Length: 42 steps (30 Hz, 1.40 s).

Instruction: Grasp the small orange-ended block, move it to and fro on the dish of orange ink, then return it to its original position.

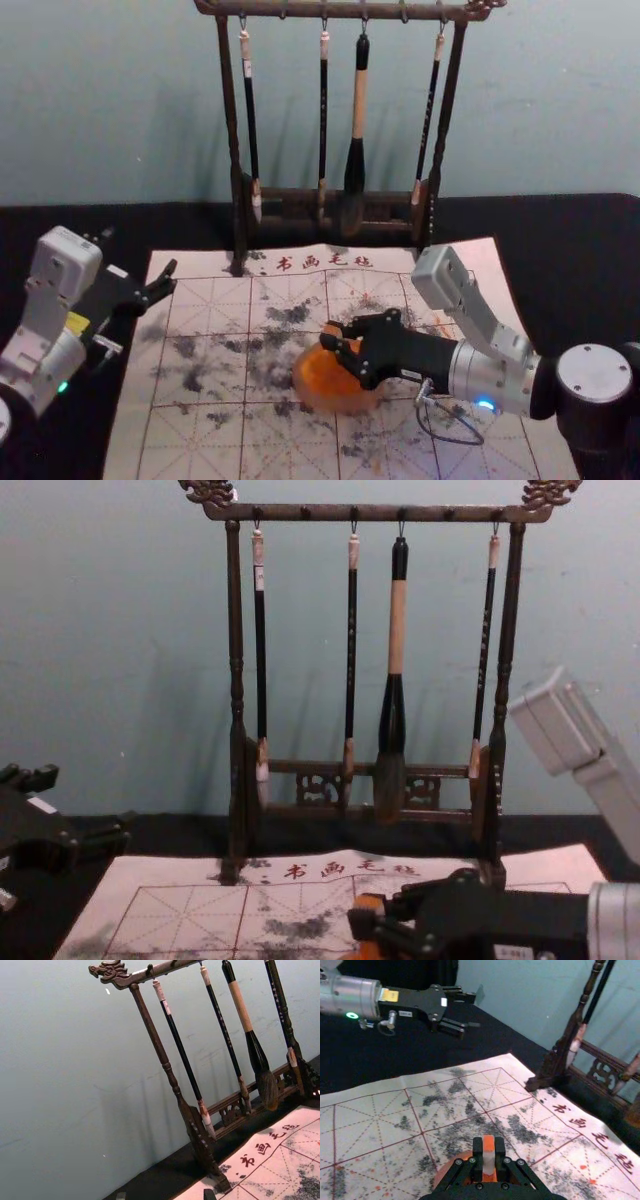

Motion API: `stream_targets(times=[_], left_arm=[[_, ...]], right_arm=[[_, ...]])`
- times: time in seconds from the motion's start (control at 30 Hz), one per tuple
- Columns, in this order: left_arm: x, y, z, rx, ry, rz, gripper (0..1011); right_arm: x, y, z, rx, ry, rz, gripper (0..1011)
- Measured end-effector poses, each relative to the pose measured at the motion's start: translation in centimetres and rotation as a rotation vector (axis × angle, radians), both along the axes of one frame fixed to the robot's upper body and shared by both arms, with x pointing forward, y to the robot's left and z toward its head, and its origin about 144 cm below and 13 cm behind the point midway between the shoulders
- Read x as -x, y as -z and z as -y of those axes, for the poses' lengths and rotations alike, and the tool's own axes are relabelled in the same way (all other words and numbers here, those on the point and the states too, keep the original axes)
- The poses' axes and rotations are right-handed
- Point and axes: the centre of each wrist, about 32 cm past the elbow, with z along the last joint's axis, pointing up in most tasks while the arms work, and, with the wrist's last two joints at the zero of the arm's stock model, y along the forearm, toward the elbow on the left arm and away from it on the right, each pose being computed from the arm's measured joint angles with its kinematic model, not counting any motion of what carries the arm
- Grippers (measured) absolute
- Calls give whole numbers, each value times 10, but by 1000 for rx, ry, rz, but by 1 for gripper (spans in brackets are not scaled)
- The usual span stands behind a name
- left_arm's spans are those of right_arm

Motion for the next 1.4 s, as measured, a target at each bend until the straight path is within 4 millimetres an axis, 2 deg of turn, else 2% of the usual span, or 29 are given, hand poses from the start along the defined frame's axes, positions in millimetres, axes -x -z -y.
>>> stream_targets(times=[0.37,0.73,1.03,1.4], left_arm=[[0,0,0,0,0,0,1001],[0,0,0,0,0,0,1001],[0,0,0,0,0,0,1001],[0,0,0,0,0,0,1001]], right_arm=[[-1,0,9,5,33,-4,80],[10,-3,15,6,31,-10,80],[17,-4,12,0,1,-14,80],[15,-3,0,2,-26,-17,80]])
